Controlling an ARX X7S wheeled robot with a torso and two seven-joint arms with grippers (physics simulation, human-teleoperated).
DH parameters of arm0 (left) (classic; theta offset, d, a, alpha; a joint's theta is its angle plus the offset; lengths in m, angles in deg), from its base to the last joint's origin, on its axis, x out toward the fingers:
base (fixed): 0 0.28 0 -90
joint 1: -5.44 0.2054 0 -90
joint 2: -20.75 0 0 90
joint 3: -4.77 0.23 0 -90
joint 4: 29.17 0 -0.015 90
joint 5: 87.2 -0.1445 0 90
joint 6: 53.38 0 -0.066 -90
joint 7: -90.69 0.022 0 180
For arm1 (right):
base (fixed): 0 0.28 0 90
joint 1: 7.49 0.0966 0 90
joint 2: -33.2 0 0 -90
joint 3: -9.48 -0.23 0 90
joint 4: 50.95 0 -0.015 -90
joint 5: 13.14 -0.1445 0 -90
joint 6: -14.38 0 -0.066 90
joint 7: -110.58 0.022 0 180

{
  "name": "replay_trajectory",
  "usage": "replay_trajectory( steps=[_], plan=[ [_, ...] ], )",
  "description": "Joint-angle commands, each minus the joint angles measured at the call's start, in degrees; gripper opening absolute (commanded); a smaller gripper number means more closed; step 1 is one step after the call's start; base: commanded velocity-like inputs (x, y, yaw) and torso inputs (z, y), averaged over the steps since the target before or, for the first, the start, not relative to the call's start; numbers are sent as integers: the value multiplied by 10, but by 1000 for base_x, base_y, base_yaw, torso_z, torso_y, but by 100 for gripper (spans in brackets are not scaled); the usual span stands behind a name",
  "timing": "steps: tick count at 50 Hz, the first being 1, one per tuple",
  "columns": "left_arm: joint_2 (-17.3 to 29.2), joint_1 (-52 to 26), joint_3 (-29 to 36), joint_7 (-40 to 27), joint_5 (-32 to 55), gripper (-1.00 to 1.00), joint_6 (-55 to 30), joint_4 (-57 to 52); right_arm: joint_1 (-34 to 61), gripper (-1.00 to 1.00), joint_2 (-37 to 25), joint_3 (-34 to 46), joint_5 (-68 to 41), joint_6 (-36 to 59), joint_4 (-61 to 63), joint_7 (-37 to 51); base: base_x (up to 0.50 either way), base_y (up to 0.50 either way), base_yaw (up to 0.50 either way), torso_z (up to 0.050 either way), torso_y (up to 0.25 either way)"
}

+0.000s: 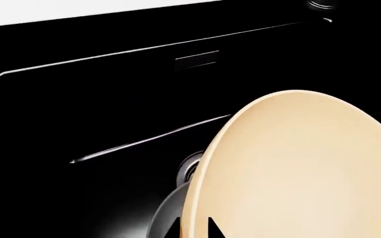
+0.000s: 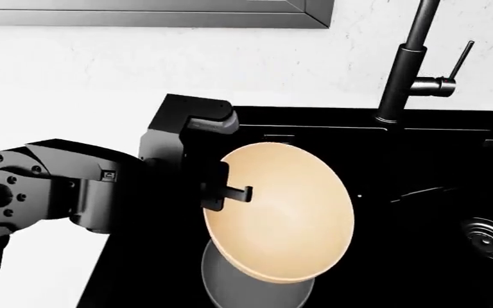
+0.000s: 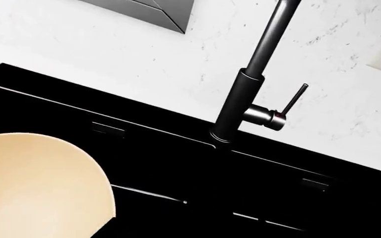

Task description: Stack the bowls in the sink.

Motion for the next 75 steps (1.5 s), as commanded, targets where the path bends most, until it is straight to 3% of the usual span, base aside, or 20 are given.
replay_trajectory(
  steps=[1,31,75],
  plan=[
    [-9,6,13,0,-13,-100,-4,11,-2,100,-3,0,2,-2,3,-2,0,0,0,0,0],
    [-51,44,56,36,-77,-100,-2,65,-1,100,-16,-2,2,1,7,-7,0,0,0,0,0],
    [-76,79,89,66,-126,-100,6,101,-15,100,-32,-3,11,-1,15,-16,0,0,0,0,0]
  ],
)
